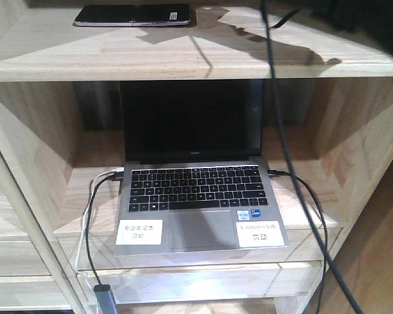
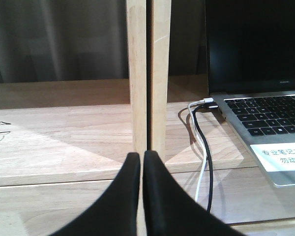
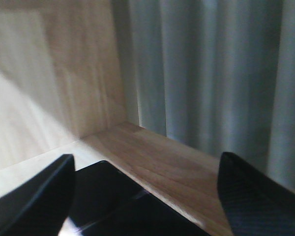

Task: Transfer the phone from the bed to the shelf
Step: 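Lay the phone flat on the upper shelf and open the right gripper, then withdraw the open right gripper down away from the phone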

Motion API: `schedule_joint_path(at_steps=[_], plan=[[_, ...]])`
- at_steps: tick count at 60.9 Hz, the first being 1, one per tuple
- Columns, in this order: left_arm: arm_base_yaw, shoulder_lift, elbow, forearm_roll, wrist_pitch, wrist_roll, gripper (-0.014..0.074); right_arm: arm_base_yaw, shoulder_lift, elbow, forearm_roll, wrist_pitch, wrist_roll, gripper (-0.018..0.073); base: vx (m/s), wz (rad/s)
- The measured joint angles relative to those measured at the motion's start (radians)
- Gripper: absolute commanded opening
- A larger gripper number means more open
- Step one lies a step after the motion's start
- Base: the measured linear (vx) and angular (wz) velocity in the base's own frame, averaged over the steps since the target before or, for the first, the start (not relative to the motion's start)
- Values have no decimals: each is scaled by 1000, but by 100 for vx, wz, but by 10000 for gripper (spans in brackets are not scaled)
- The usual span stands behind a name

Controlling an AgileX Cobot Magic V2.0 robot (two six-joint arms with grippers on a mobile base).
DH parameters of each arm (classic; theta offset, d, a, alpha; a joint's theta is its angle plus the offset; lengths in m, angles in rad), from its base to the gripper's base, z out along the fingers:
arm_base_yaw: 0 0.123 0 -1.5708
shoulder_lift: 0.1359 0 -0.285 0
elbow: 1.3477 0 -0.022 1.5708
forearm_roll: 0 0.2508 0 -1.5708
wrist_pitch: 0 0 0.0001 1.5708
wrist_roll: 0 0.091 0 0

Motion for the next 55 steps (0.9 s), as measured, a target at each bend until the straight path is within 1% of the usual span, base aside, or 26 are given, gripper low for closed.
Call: schedule_joint_path(at_steps=[12,23,30,36,42,55], plan=[[0,0,0,0,0,0,1,0,-82,0,-163,0,162,454,0,0],[0,0,0,0,0,0,1,0,-162,17,-382,1,358,417,0,0],[0,0,0,0,0,0,1,0,-245,82,-523,3,466,404,0,0],[0,0,0,0,0,0,1,0,-331,191,-610,-8,527,398,0,0],[0,0,0,0,0,0,1,0,-428,314,-647,-59,553,391,0,0],[0,0,0,0,0,0,1,0,-660,610,-656,-188,562,328,0,0]])
